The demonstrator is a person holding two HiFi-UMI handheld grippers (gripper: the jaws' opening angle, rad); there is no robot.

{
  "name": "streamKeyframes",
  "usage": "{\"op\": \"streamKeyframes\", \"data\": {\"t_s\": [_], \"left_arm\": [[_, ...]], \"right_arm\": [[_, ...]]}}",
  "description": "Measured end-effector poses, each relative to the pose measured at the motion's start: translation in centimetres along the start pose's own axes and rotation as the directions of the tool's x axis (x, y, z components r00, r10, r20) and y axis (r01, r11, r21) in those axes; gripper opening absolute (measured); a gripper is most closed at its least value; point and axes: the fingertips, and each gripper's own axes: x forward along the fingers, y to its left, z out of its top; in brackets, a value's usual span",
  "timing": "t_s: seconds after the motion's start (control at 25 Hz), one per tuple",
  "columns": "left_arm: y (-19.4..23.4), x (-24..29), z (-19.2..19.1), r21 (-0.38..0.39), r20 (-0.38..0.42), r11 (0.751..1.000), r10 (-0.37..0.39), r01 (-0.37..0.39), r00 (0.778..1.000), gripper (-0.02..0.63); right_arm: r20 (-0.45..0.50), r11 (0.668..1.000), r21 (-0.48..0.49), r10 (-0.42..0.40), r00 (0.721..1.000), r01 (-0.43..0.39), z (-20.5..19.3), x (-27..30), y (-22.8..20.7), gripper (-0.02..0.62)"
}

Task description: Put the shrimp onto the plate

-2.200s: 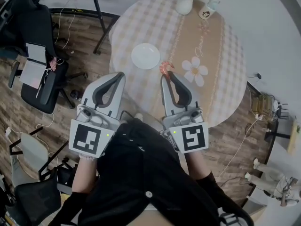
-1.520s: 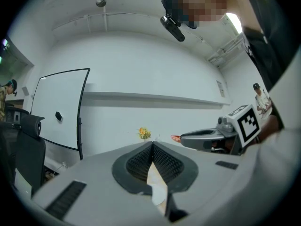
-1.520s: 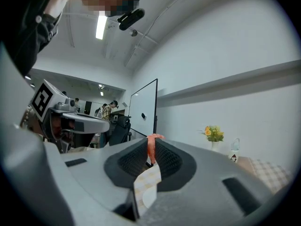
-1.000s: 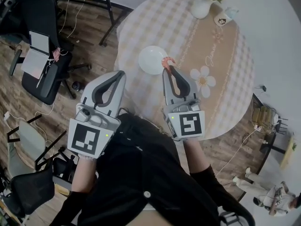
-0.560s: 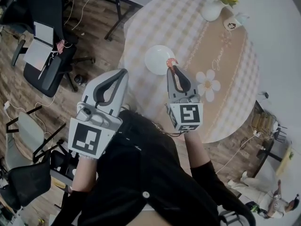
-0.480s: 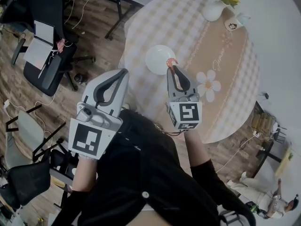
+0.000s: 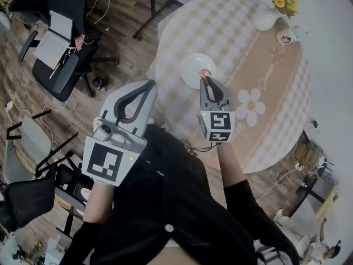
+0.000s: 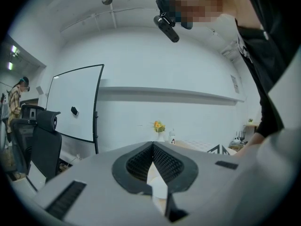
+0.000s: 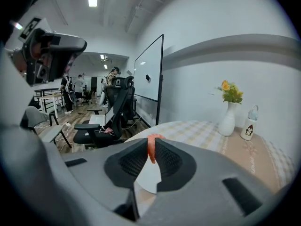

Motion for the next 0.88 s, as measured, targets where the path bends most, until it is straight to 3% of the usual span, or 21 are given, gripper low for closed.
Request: {"op": "streamKeyframes", "data": {"t_s": [0.44,0.88], "left_arm": [[1.7,-0.7,-1.0,-0.026,-0.025,0.998,0.048,-0.049,0.999,0.003],[2.3,-0.6,-1.4,-0.032,-0.038,0.998,0.048,-0.049,0.998,0.003]], "right_arm": [[-0.128,0.999,-0.018,0.027,0.991,-0.03,-4.7,4.1,0.2,0.038],[-0.242,0.998,-0.027,0.052,0.969,-0.06,-8.3,7.1,0.1,0.038]]}}
